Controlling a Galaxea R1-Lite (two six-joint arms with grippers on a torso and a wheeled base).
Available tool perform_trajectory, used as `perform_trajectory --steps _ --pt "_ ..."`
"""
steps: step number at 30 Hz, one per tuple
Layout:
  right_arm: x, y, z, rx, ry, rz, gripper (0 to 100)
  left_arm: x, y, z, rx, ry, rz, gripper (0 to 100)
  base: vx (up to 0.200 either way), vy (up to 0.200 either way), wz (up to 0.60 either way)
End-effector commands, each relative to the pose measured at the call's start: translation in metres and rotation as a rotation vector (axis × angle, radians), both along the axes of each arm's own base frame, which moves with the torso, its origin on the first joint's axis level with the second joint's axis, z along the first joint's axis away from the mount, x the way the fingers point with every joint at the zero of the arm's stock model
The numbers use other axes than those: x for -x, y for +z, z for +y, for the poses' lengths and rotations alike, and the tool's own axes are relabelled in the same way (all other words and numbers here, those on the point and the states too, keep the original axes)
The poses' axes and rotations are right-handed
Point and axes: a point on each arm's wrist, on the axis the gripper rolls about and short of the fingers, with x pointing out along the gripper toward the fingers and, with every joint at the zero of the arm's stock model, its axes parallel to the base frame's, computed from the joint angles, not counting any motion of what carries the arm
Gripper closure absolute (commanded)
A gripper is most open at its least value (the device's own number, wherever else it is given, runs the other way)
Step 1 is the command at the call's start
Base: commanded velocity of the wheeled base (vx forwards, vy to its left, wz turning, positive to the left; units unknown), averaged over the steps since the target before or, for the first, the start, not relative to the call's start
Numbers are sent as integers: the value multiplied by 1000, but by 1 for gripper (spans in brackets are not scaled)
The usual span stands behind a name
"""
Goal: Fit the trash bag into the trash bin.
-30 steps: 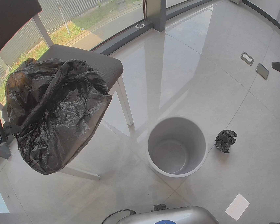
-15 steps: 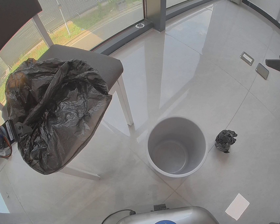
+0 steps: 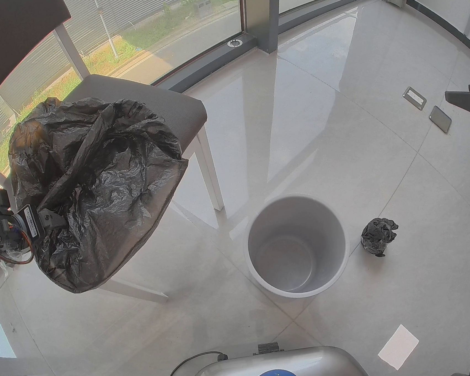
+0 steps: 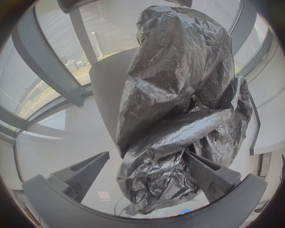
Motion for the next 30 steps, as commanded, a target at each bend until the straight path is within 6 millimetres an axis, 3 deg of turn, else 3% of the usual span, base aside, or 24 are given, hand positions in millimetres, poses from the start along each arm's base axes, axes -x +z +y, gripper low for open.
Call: perform_trajectory --steps 1,10,11,23,30 --pt "1 3 0 5 6 -14 0 -4 -4 0 6 -7 9 0 0 0 0" --pt "1 6 1 33 10 -32 0 -8 -9 0 46 6 13 0 0 0 0" --pt "1 6 1 33 12 -32 0 -8 -10 0 51 7 6 100 0 0 0" --pt "0 4 1 42 2 -7 0 -9 -3 -2 29 -3 -52 100 0 0 0" --pt "3 -4 3 72 15 91 0 11 15 -3 24 -9 -225 100 0 0 0"
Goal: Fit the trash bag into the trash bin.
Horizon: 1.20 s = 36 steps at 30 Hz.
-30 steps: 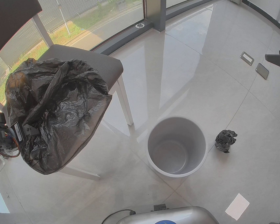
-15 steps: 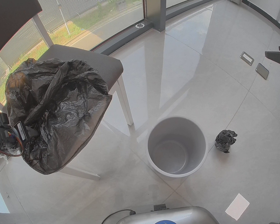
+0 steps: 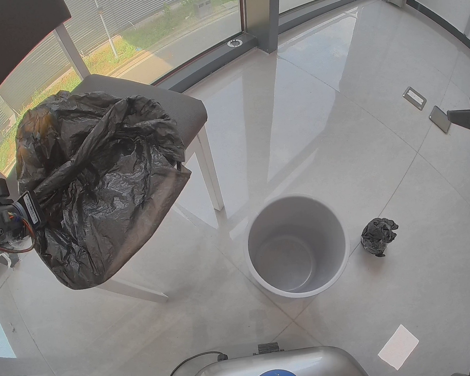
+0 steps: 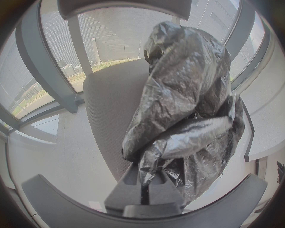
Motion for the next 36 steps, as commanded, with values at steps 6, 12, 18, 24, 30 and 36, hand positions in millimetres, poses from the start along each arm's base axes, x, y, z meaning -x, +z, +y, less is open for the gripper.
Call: perform_trajectory --steps 6,12,18,24,30,36 --pt "-12 -5 12 11 52 41 0 37 34 -20 -77 -158 -180 100 0 0 0" --pt "-15 -12 21 10 96 74 0 54 67 -52 -107 -378 -239 100 0 0 0" --pt "-18 -23 28 -15 123 130 0 53 97 -72 -83 -462 -275 100 0 0 0" --pt "-33 -45 38 -28 134 164 0 60 145 -98 35 -542 -310 100 0 0 0" --pt "-42 -65 55 -29 194 154 0 62 157 -116 76 -595 -317 100 0 0 0" --pt "-47 -76 74 -20 265 161 0 61 164 -128 119 -624 -328 100 0 0 0"
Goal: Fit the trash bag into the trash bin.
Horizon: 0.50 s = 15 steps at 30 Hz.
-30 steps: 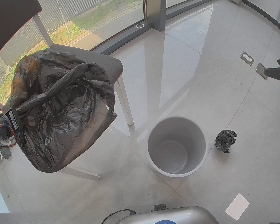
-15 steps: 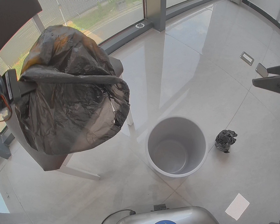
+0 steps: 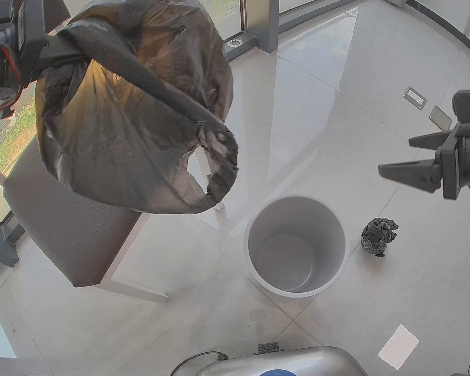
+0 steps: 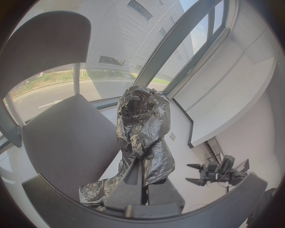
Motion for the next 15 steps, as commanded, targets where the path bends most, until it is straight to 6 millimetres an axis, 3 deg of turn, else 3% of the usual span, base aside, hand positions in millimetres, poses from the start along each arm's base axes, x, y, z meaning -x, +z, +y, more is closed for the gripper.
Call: perform_trajectory --steps 1,9,15 --pt "-7 -19 20 34 63 60 0 -9 3 -20 19 -46 19 100 0 0 0" --pt "-22 -31 41 52 111 74 0 -6 16 -29 101 -80 25 100 0 0 0" --pt "-34 -32 57 33 136 39 0 -10 11 -42 100 -109 58 100 0 0 0"
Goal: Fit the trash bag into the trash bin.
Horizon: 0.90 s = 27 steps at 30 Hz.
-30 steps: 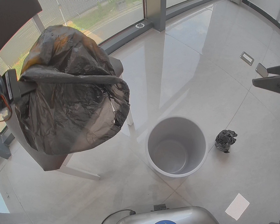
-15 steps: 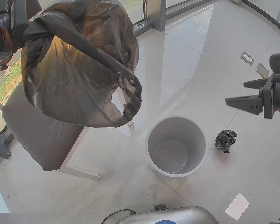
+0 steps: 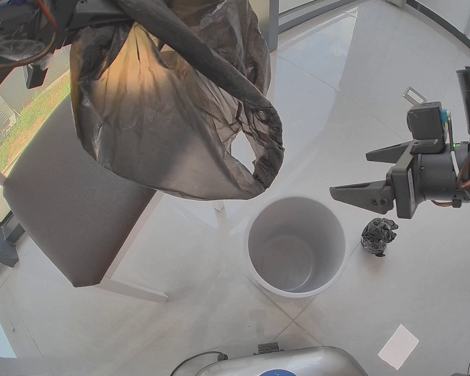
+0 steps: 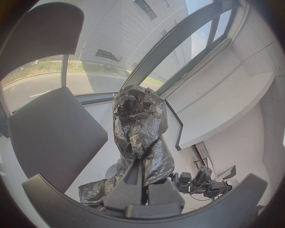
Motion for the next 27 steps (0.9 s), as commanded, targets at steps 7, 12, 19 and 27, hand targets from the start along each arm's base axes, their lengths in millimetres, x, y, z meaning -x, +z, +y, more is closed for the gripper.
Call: perform_trajectory --steps 7,12,19,27 --pt "-20 -5 33 6 55 13 0 -8 -8 -20 -7 -39 43 100 0 0 0" --pt "-26 -14 44 26 71 32 0 -11 -13 -27 -24 -52 62 100 0 0 0" --pt "-33 -23 48 44 61 47 0 -3 -10 -24 -4 -62 71 100 0 0 0" --pt "-40 -33 54 65 62 68 0 3 -16 -24 -22 -73 142 100 0 0 0"
